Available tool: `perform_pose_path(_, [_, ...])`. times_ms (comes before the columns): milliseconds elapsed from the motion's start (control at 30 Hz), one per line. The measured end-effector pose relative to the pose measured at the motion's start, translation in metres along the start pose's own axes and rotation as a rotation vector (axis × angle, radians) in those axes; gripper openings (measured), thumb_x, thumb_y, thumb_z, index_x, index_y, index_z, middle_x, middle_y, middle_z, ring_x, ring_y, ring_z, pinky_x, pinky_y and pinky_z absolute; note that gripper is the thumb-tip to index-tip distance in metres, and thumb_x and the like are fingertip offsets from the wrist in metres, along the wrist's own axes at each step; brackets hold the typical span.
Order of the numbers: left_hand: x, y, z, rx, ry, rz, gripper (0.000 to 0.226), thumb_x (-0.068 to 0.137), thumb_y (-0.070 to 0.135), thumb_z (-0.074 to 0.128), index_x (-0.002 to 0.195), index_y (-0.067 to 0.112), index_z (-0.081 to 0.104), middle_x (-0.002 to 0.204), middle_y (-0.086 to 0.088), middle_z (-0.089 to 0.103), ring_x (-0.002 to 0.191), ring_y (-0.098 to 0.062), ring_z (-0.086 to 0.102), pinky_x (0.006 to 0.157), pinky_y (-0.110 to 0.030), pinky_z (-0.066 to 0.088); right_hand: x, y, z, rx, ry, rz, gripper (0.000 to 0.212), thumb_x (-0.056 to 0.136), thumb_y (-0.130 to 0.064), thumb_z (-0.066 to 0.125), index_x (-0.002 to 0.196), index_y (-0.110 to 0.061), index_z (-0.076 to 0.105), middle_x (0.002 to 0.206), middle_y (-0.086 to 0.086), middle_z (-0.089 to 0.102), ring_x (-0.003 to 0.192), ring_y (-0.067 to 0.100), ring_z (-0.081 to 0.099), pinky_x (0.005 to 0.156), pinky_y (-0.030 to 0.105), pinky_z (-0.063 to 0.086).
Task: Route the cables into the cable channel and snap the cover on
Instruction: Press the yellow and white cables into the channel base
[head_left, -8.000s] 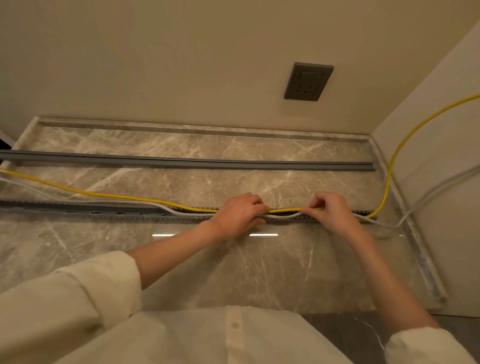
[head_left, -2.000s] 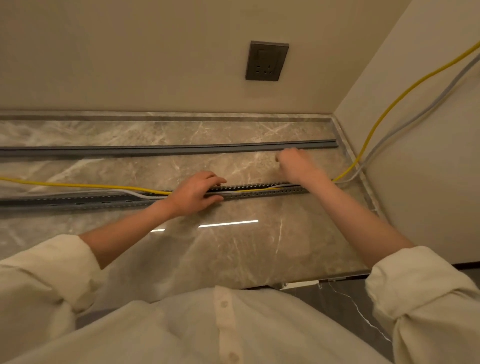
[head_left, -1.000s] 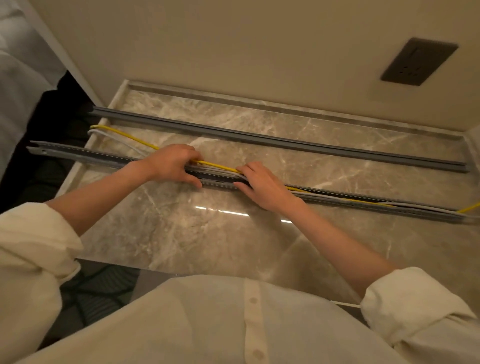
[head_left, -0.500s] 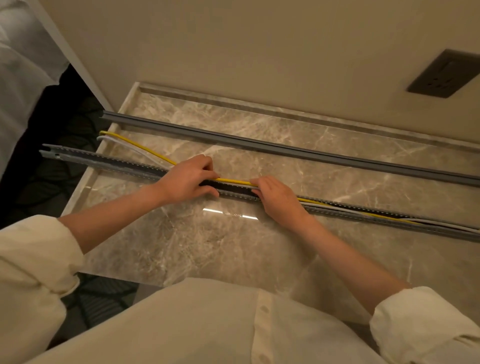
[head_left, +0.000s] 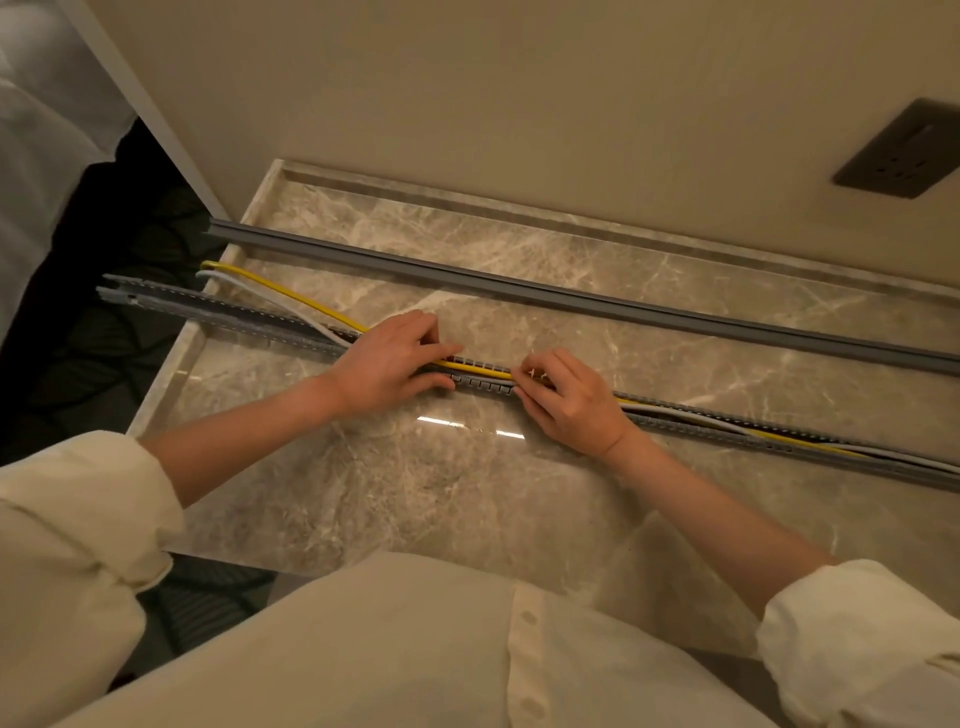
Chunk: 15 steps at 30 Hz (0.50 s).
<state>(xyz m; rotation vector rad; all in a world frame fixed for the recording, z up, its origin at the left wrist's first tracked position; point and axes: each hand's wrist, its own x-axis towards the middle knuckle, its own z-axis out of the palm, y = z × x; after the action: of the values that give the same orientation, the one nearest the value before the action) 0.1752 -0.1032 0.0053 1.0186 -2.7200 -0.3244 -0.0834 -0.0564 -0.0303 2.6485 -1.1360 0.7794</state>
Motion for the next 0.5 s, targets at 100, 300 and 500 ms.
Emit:
perform_pose_path(100, [-0.004, -0.008, -0.005, 0.000, 0.004, 0.014, 0.042, 0.080, 0.030, 0.072, 0.115, 0.010, 0.064, 0.089, -0.011, 0.061, 0.077, -0.024, 0.057, 0.064, -0.033, 0.048, 0.000, -0.002, 0.001, -0.001, 0.024, -0.020, 0.015, 0.089, -0.007, 0.062, 0.094, 0.005, 0.070, 0.079, 0.015, 0.065, 0.066, 0.025, 0.057, 0.056, 0.032, 0.049])
perform_pose_path(300, [-0.019, -0.024, -0.009, 0.046, 0.090, 0.058, 0.026, 0.077, 0.021, 0.076, 0.097, 0.006, 0.070, 0.089, -0.012, 0.067, 0.076, -0.029, 0.062, 0.061, -0.037, 0.052, 0.003, -0.004, 0.002, 0.021, -0.006, -0.034, 0.014, 0.087, -0.007, 0.060, 0.080, 0.000, 0.069, 0.070, 0.012, 0.061, 0.059, 0.024, 0.053, 0.050, 0.033, 0.046])
perform_pose_path(500, [-0.024, -0.022, -0.004, 0.027, 0.114, 0.056, 0.013, 0.078, 0.019, 0.075, 0.082, 0.007, 0.075, 0.076, -0.010, 0.066, 0.068, -0.027, 0.061, 0.058, -0.034, 0.049, 0.017, -0.009, 0.006, 0.051, -0.022, 0.028, 0.019, 0.082, -0.012, 0.062, 0.064, -0.005, 0.063, 0.065, 0.009, 0.058, 0.057, 0.020, 0.049, 0.046, 0.028, 0.041])
